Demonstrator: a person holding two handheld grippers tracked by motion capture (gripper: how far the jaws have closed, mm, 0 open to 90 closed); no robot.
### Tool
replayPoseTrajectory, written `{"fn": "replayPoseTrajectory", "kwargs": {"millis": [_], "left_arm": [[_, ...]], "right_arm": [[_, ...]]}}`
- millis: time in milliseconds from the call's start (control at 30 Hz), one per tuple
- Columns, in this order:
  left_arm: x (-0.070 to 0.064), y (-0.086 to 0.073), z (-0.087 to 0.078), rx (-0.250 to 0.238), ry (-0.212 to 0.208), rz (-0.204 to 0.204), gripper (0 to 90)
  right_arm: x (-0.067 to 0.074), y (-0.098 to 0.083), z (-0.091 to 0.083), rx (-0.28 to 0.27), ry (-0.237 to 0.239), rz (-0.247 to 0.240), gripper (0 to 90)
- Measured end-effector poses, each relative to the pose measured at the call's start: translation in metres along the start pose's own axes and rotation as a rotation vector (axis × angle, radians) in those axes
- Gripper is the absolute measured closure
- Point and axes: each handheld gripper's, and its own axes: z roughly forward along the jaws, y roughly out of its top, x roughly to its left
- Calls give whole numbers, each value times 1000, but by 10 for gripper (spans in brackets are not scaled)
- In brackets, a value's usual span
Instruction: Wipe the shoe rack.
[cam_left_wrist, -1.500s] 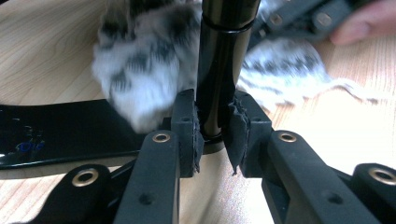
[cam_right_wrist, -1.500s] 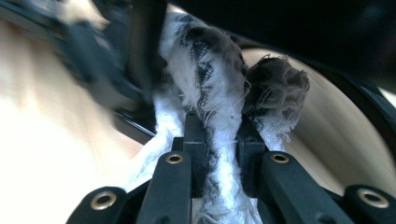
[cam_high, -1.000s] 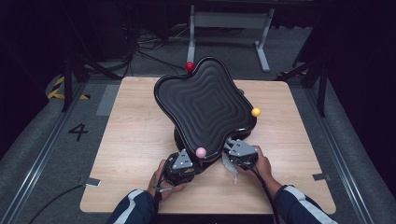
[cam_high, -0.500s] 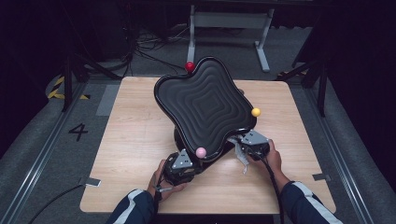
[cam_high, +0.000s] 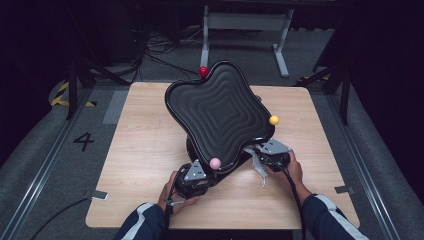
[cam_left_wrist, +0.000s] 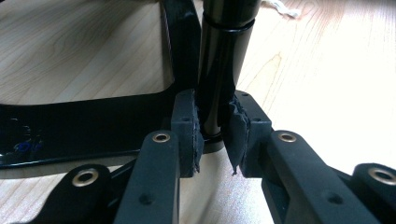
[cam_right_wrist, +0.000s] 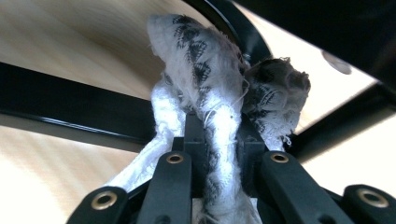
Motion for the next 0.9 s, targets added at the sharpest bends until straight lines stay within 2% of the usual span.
{"fn": "replayPoseTrajectory", "kwargs": {"millis": [200,300,433,667,700,733,800,900], "left_arm": [[0,0,0,0,0,0,734],[0,0,0,-1,1,0,734],[0,0,0,-5,-1,-2,733],[1,0,0,3,-4,-2,732],[1,0,0,-2,-4,-3,732],[1,0,0,1,-3,-2,732],[1,0,0,4,-3,-2,732],[1,0,0,0,-4,-3,732]], "right_arm": [[17,5,-3,-29,60,-21,790],[30,9,-6,-44,102,-51,790],[43,14,-8,-45,127,-96,790],[67,21,-12,-70,225,-108,786],[67,21,-12,-70,225,-108,786],[75,22,-13,-76,250,-131,781],[78,23,-14,-77,259,-133,780],[91,27,-16,-87,295,-161,780]]}}
